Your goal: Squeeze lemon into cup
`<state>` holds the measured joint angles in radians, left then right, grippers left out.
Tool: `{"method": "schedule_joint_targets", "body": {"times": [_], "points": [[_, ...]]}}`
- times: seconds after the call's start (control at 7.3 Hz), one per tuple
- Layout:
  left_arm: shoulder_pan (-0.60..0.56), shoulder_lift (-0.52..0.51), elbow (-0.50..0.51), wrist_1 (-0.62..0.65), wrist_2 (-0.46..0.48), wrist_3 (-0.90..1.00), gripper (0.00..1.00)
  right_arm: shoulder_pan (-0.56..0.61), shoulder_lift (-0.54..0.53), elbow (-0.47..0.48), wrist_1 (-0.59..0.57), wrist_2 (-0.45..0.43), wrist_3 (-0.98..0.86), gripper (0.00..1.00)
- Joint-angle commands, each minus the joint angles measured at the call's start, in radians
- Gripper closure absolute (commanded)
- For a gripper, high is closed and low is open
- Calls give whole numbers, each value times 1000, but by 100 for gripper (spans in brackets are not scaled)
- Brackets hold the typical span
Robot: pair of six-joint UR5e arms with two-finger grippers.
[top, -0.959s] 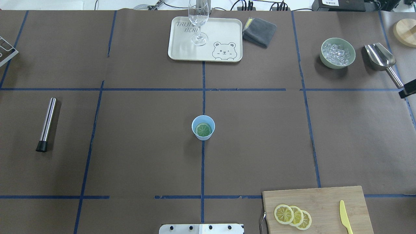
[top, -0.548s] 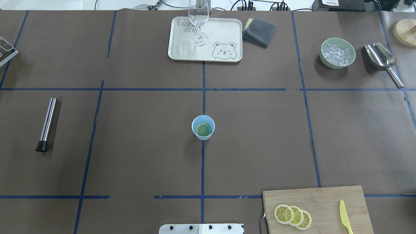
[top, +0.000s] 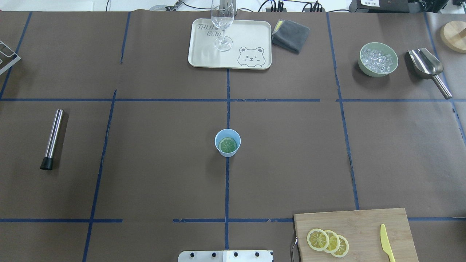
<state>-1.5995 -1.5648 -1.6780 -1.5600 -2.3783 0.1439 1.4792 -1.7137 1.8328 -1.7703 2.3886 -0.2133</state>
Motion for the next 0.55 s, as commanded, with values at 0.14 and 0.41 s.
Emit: {"method": "schedule_joint_targets", "body": {"times": [0.14,0.41], "points": [[39,40,-49,11,73,-13,0,10,2,-9,2,-3,63,0],[43,34,-46,6,62,-20,0,10,-1,0,2,3,63,0]]}}
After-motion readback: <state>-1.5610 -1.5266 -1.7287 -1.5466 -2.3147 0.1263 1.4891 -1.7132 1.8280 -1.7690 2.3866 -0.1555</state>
